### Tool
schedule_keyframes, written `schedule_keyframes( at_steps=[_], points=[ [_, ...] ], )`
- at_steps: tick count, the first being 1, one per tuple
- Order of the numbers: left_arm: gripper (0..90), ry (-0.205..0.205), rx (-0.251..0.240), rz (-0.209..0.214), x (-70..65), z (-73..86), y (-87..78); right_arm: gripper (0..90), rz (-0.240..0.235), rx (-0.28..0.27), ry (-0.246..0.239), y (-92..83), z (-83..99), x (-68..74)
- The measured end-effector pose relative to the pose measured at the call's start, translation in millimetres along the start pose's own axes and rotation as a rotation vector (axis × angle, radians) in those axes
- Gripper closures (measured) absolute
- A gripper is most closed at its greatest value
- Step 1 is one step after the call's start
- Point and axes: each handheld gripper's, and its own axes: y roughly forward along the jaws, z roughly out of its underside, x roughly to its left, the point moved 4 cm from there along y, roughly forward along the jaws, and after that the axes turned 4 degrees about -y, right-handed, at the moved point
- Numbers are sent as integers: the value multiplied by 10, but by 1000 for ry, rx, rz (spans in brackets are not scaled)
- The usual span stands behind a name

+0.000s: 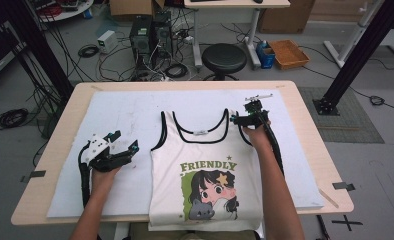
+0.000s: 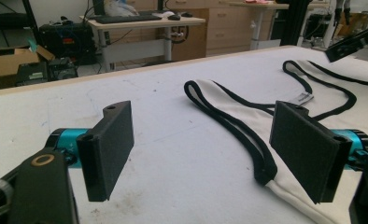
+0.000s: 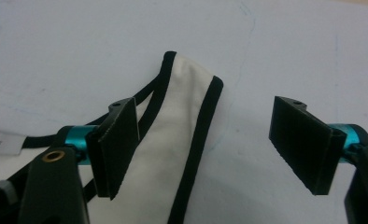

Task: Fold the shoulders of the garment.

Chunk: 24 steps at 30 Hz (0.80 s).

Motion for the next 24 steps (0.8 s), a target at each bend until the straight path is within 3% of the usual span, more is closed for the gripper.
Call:
schedule_keyframes(
  at_steps=[3, 5, 8, 14, 18, 20, 22, 24],
  points=[
    [220, 0, 1, 4, 6, -1, -1, 351, 11, 42, 35, 153, -14, 34],
    [219, -8, -4, 5, 8, -1, 0, 429, -29, 55, 34, 233, 2, 83],
    [220, -1, 1, 5, 8, -1, -3, 480, -2, 67, 0, 296, 19, 140],
    [222, -1, -1, 2, 1, 1, 1, 802, -57, 60, -53, 298, 5, 220],
    [224, -1, 1, 2, -1, 1, 1, 862, -70, 71, -102, 278, -3, 276],
    [224, 0, 1, 2, -1, 1, 1, 866, -78, 61, -103, 238, -11, 262],
    [224, 0, 0, 3, -1, 1, 0, 866, -100, 8, -86, 164, -39, 253],
    [224, 5, 0, 4, -4, 0, 2, 866, -116, -55, -106, 61, -66, 261]
  ],
)
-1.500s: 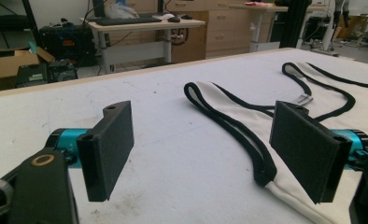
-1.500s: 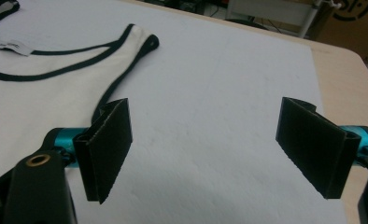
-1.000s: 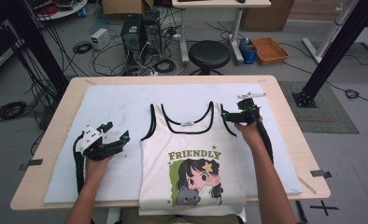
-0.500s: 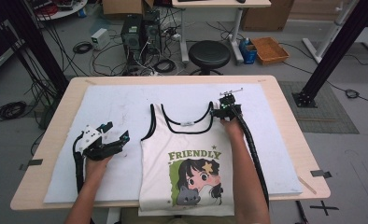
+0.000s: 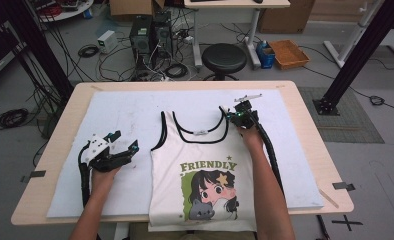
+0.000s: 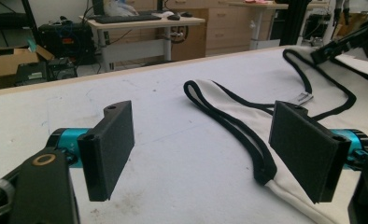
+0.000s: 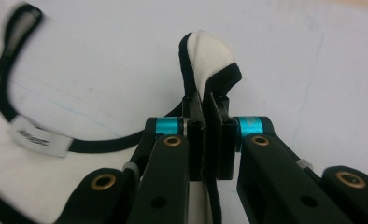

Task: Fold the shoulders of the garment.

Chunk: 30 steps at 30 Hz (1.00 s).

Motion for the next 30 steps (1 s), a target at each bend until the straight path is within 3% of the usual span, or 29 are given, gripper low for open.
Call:
schedule_keyframes(
  at_steps=[4, 10, 13, 16, 20, 21, 23, 25, 27, 30],
  points=[
    [224, 3, 1, -1, -4, 0, 0, 866, -45, -88, -43, -232, -14, 83],
    [224, 4, 2, -3, -4, 0, 1, 866, -123, -147, -132, -545, 135, 313],
    [224, 3, 2, -3, -4, 0, 0, 866, -146, -156, -144, -612, 202, 364],
    [224, 4, 2, -3, -4, 0, 1, 865, -197, -153, -164, -716, 388, 457],
    [224, 4, 4, -4, -2, 0, 0, 858, -235, -112, -190, -770, 569, 517],
    [224, 5, 3, -5, -3, 0, 1, 834, -256, -92, -189, -776, 606, 522],
    [224, 5, 4, -5, -3, 0, 1, 683, -296, -60, -168, -802, 643, 525],
    [225, 1, 4, -5, -2, 0, 2, 540, -311, -112, -140, -857, 603, 520],
    [226, 1, 5, -6, -1, 0, 4, 462, -310, -164, -97, -902, 528, 521],
    [226, 0, 6, -5, -5, 1, 7, 416, -285, -151, -99, -837, 442, 577]
  ],
)
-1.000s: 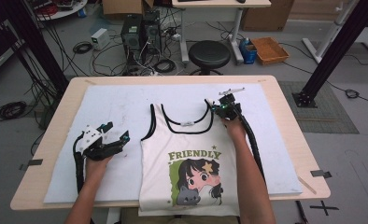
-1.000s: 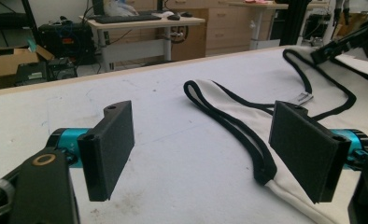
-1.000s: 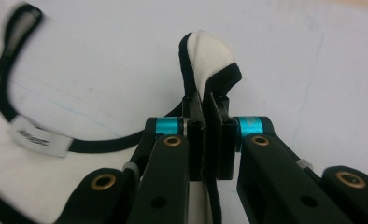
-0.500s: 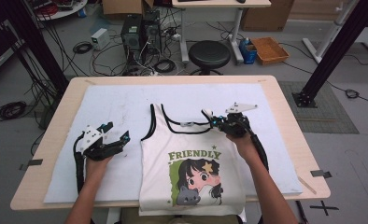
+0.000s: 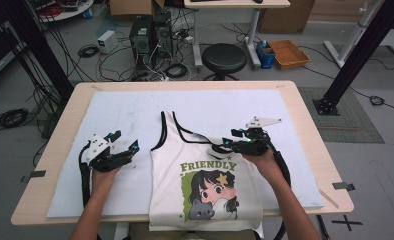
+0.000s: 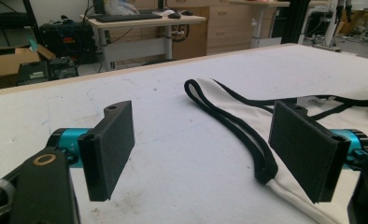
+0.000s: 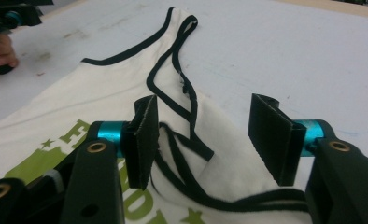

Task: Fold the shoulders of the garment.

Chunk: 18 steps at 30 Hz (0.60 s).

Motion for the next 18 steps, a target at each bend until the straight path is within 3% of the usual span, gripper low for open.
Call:
schedule_keyframes(
  at_steps=[3, 4, 5, 6, 8, 9, 14, 18],
  points=[
    [226, 2, -1, -2, 3, -1, 0, 412, -27, 44, -12, 131, -20, 73],
    [226, -1, 0, 0, 6, -1, -2, 421, -63, 94, -52, 273, -17, 199],
    [226, -4, -2, 0, 6, -1, -2, 444, -58, 125, -87, 342, -4, 248],
    [226, -5, -2, 1, 7, -1, -2, 512, -51, 161, -124, 405, 17, 276],
    [226, -2, -2, 4, 6, -1, -3, 777, -92, 234, -152, 471, 81, 316],
    [226, 1, 0, 2, 6, -1, -4, 836, -97, 257, -166, 465, 108, 328],
    [226, -7, -3, 0, 7, -1, -2, 853, -153, 250, -198, 166, 230, 296],
    [226, 5, 2, -2, -3, 0, -2, 845, -259, 263, -173, -94, 420, 234]
  ],
)
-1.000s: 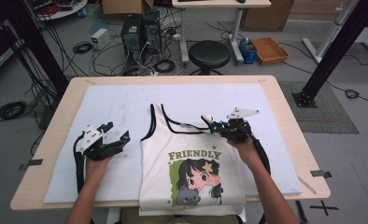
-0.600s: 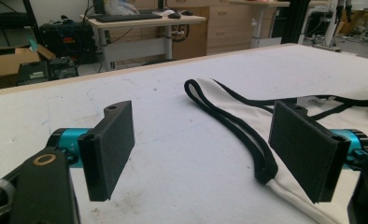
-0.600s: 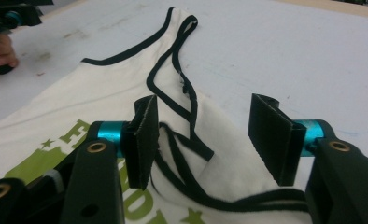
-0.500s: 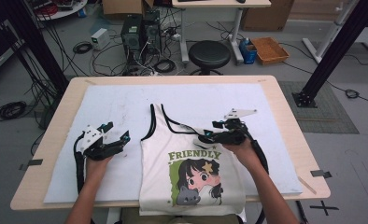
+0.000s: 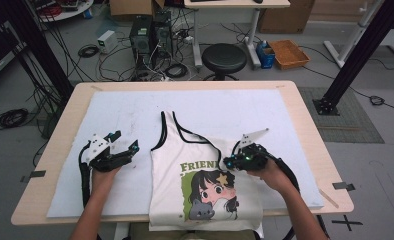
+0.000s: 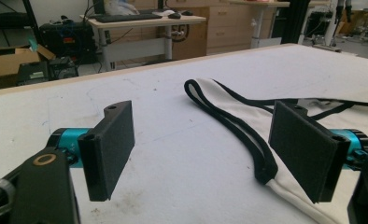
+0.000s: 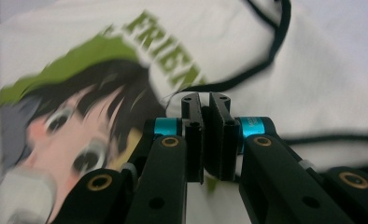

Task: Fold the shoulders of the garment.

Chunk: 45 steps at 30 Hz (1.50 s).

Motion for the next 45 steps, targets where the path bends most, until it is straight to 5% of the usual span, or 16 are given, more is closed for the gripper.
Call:
schedule_keyframes(
  at_steps=[5, 8, 12, 15, 19, 27, 31, 33, 34, 35, 38, 42, 45],
  points=[
    [226, -2, 0, -2, 1, -1, 2, 764, 15, 58, 51, -190, 258, -53],
    [226, -4, 2, -5, 3, -1, 3, 633, 37, -3, 88, -332, 267, -101],
    [226, -2, 5, -6, 4, -2, 6, 625, 73, -89, 123, -376, 235, -133],
    [227, 13, 16, -12, -8, -1, 18, 685, 116, -80, 105, -220, 204, -114],
    [227, 52, 43, -27, -42, 1, 38, 770, 95, 34, 26, 45, 156, -7],
    [227, 7, 80, -26, -101, -66, 79, 790, 155, 129, -70, -86, 201, -17],
    [227, 7, 86, -31, -162, -184, 136, 412, 178, 81, 4, -137, 217, -75],
    [225, -11, 98, -30, -186, -272, 230, 387, 181, 55, 31, -162, 216, -108],
    [225, -39, 122, -15, -212, -352, 371, 335, 176, -23, 74, -233, 220, -168],
    [225, -39, 122, -15, -212, -352, 371, 298, 202, -53, 103, -273, 226, -204],
    [225, -49, 200, -1, -281, -483, 728, 262, 264, -126, 173, -383, 275, -332],
    [225, -60, 282, 3, -332, -545, 1052, 217, 342, -173, 259, -484, 362, -459],
    [226, -67, 338, 3, -356, -509, 1198, 217, 368, -197, 281, -530, 398, -501]
  ],
)
